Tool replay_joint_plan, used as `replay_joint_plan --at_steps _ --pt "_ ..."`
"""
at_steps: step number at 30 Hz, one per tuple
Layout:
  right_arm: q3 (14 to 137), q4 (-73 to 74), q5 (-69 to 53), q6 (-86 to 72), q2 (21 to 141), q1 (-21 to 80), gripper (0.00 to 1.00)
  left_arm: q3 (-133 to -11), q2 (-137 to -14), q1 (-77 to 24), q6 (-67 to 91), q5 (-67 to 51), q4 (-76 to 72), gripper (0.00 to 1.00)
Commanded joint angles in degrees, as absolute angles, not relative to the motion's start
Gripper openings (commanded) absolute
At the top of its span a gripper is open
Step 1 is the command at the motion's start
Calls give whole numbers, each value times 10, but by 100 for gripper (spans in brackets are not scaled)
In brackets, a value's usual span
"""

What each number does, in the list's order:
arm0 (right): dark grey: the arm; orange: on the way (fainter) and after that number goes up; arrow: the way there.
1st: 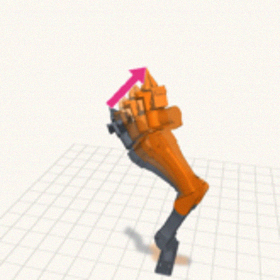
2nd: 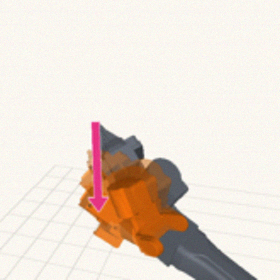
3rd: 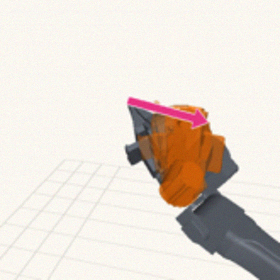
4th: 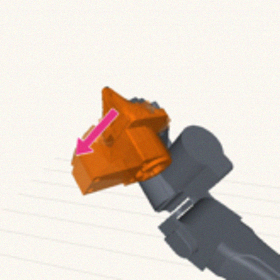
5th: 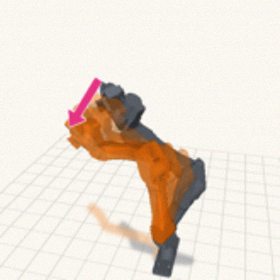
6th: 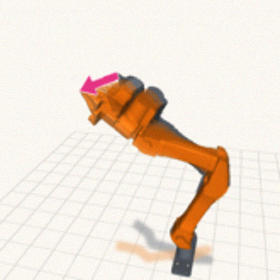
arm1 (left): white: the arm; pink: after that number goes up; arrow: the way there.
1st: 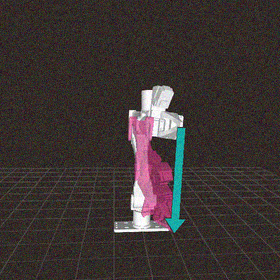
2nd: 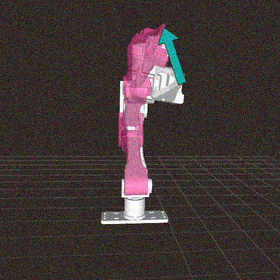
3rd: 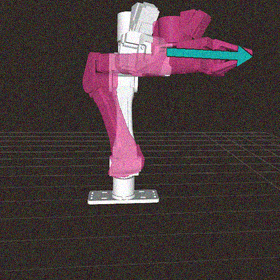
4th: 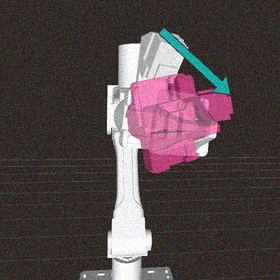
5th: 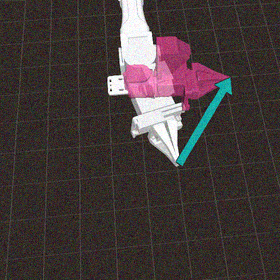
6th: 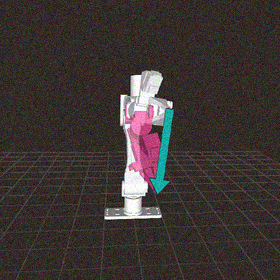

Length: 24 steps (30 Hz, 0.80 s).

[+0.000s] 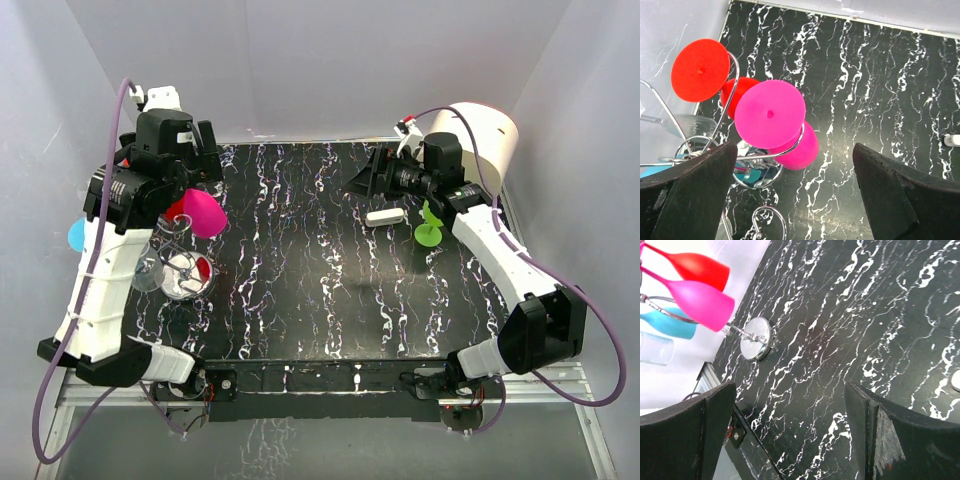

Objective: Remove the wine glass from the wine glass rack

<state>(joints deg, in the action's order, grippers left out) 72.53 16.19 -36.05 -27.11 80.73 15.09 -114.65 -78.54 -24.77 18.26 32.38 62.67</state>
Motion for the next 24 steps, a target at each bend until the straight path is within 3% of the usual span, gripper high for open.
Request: replay_joint_plan --at_steps 1,6,14,24 --pt "728 109 -388 -267 805 165 88 -1174 -781 -249 197 371 656 99" --pt "726 105 -388 -266 805 168 89 -1150 -792 -231 209 370 650 99" --pt "725 103 -387 -267 813 174 89 -1108 -787 -130 208 246 602 99" --pt "726 100 -391 -271 824 175 89 -1062 -771 -116 209 216 571 99"
